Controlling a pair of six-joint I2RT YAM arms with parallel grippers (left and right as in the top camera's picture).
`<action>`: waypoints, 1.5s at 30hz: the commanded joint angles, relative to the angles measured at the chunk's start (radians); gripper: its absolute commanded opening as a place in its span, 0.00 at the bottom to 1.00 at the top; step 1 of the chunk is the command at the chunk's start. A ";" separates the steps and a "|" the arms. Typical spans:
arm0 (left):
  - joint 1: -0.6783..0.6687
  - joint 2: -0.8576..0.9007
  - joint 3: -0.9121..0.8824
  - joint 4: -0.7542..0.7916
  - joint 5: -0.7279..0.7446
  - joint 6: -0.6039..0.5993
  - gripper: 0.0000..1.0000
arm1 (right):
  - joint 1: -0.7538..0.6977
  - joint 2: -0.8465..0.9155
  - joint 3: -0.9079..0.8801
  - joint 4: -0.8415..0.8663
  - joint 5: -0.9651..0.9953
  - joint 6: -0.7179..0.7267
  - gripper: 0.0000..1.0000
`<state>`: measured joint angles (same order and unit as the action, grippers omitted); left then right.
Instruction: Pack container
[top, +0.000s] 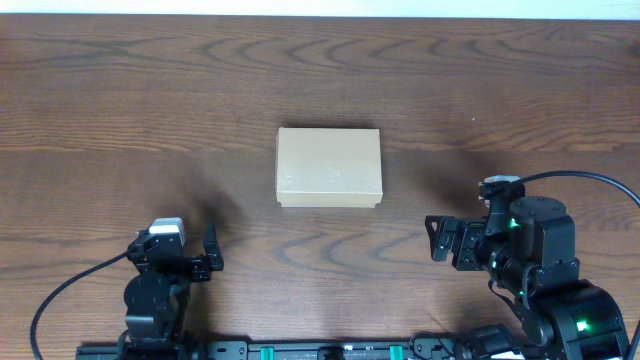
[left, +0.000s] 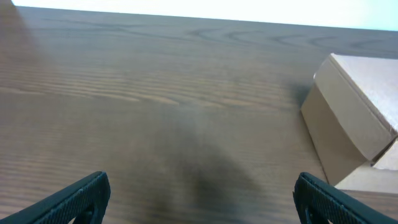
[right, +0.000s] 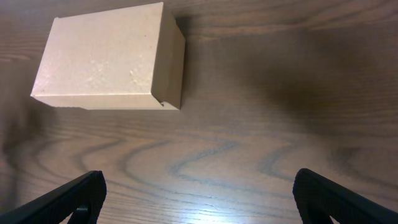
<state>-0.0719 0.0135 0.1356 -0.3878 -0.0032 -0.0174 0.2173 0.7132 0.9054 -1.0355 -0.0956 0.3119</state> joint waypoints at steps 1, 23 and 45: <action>0.007 -0.010 -0.024 0.013 0.024 0.018 0.95 | 0.008 0.000 -0.003 -0.002 0.010 0.017 0.99; 0.006 -0.009 -0.024 0.012 0.022 0.022 0.95 | 0.008 0.000 -0.003 -0.002 0.010 0.017 0.99; 0.006 -0.009 -0.024 0.012 0.022 0.022 0.95 | 0.171 -0.342 -0.315 0.146 0.083 -0.005 0.99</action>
<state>-0.0719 0.0109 0.1349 -0.3767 0.0162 -0.0059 0.3603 0.4500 0.6853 -0.9184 -0.0124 0.3103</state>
